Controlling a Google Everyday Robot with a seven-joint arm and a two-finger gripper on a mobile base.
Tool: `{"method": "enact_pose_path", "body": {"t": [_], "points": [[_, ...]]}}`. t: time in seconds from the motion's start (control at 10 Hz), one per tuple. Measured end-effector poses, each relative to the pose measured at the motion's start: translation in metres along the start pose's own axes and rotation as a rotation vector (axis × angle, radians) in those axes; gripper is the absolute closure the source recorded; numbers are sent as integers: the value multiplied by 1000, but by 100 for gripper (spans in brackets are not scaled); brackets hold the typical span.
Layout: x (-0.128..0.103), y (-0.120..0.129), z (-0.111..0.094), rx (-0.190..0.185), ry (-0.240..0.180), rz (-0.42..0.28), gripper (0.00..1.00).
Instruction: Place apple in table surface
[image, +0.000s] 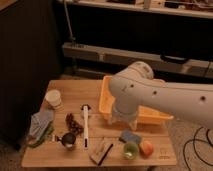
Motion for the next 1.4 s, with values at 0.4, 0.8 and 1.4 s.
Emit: {"method": "enact_pose_path", "body": {"t": [0.4,0.8,1.4], "points": [[2,-3,-2,-2,-1,11,35],[2,-3,-1,-2,1,11,35],[-6,-13,-2,2,7,53,35]]}}
